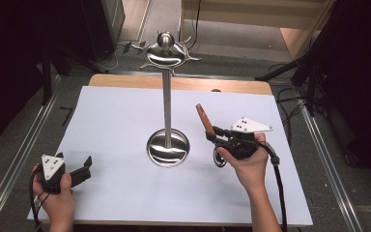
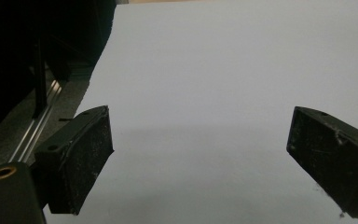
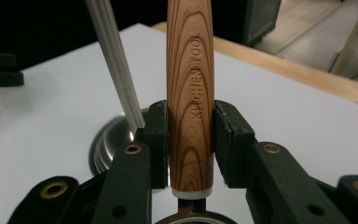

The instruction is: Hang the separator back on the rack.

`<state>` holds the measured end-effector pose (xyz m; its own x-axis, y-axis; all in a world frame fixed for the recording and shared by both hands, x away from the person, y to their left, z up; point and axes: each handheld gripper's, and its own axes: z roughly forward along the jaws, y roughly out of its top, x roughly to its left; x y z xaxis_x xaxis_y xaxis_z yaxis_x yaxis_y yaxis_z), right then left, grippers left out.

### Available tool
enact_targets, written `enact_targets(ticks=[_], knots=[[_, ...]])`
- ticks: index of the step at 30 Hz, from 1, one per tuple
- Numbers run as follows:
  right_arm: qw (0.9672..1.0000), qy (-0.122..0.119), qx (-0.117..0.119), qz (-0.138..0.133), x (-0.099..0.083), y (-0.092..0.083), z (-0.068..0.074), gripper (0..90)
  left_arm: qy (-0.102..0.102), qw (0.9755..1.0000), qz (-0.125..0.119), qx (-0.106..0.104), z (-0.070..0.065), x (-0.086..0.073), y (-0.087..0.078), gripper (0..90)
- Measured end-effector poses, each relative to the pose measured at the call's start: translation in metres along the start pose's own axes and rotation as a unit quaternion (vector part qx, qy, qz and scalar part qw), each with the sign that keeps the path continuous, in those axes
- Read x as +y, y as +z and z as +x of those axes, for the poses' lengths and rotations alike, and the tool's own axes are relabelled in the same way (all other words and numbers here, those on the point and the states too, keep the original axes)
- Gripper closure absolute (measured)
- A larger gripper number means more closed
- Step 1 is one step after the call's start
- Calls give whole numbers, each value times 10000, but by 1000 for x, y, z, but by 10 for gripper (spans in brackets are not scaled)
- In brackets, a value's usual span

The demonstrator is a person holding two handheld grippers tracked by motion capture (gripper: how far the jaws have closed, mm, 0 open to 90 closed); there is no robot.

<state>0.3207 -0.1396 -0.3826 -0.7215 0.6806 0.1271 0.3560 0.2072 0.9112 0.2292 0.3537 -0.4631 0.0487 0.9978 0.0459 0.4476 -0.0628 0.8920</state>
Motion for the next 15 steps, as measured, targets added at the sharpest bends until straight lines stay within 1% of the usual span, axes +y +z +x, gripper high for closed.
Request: enact_targets(ticks=[2,3,5,10,13,15], knots=[[9996,-39,126,-262,1,1,3,702,-3,10000,-1,-1,0,0,0,76],[9992,-57,164,-347,1,1,4,702,-2,10000,-1,-2,0,0,0,76],[9986,-158,158,-476,3,2,7,702,-3,10000,1,-3,0,0,0,76],[9965,-202,154,-798,8,2,11,702,-16,10000,-12,-11,0,0,0,76],[9939,-244,175,-1058,11,1,12,702,-22,10000,-11,-9,0,0,0,76],[9924,-231,171,-1194,13,-1,13,702,-23,10000,-11,-7,0,0,0,76]])
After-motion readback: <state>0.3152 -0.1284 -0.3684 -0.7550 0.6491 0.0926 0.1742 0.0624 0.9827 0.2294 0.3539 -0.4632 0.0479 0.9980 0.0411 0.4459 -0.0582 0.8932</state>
